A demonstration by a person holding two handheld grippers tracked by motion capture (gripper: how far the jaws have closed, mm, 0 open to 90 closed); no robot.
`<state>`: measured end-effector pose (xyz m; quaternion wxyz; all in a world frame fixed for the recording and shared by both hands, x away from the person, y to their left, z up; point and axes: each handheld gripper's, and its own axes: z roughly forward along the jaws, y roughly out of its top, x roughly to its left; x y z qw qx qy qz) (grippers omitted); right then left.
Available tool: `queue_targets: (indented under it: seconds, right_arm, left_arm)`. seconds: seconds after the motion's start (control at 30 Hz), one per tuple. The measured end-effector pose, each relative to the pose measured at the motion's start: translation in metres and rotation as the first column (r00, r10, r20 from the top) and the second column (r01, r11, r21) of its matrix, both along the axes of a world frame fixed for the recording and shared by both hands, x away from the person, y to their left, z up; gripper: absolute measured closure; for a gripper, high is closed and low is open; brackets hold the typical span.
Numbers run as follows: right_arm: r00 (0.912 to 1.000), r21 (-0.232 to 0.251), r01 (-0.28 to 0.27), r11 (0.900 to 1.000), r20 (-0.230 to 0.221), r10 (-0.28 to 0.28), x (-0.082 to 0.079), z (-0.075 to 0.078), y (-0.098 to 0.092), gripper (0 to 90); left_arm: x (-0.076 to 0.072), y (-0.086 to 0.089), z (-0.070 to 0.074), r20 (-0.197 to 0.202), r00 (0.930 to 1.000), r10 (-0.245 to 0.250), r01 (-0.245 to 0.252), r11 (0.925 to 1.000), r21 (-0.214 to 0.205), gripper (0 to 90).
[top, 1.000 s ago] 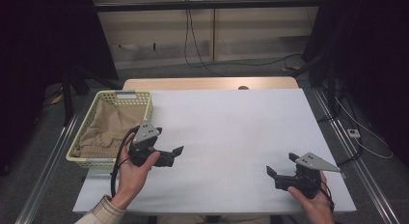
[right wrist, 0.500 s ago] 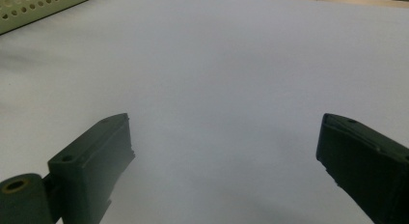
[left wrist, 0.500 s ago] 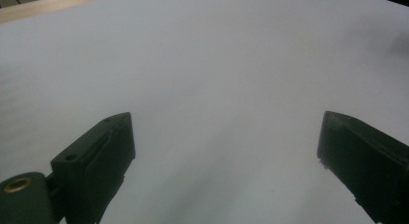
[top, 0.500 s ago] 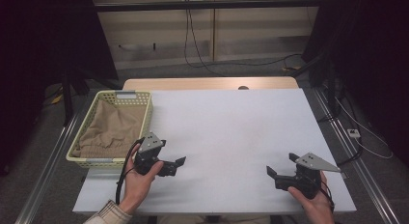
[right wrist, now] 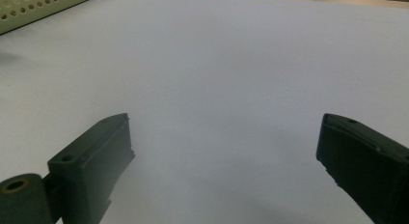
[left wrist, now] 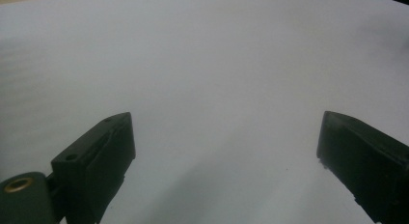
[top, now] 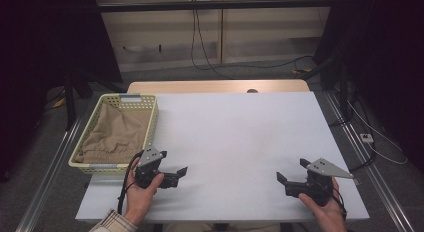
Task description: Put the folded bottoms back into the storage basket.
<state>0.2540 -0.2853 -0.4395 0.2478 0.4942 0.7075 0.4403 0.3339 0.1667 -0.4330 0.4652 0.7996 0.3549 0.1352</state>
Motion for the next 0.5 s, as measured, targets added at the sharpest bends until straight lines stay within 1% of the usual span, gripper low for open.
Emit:
queue_targets:
  seconds: [0.1,0.13,0.2,0.3,0.37,0.5]
  right_arm:
    - [1.0,-0.003,-0.002,1.0,0.002,0.002,0.0001,-0.0001,0.0004,5.5]
    - [1.0,-0.005,-0.004,1.0,0.004,0.004,0.0001,0.0,0.0005,5.5]
    - [0.9999,-0.006,-0.009,0.9999,0.005,0.009,-0.0004,0.0004,0.0006,5.5]
    - [0.9999,-0.005,-0.011,0.9999,0.005,0.011,-0.0005,0.0005,0.0008,5.5]
    - [0.9999,-0.002,-0.009,1.0,0.005,0.009,0.0,0.0003,0.0007,5.5]
    - [0.9999,-0.002,-0.009,1.0,0.005,0.009,-0.0001,0.0005,0.0005,5.5]
  left_arm:
    - [-0.0005,0.001,-0.0004,-0.004,1.0,0.003,-0.003,1.0,-0.003,6.9]
    - [-0.0013,0.0004,-0.0015,-0.003,1.0,-0.001,0.001,1.0,0.003,6.9]
    - [-0.0027,-0.0013,-0.0037,-0.003,1.0,-0.006,0.006,0.9995,0.031,5.9]
    - [-0.0019,-0.0036,-0.0068,-0.015,0.9998,-0.011,0.011,0.999,0.043,6.0]
    - [-0.0017,-0.0046,-0.0075,-0.009,0.9999,-0.01,0.01,0.9987,0.049,5.9]
    - [-0.0022,-0.0049,-0.0067,-0.003,1.0,-0.009,0.01,0.9989,0.046,6.0]
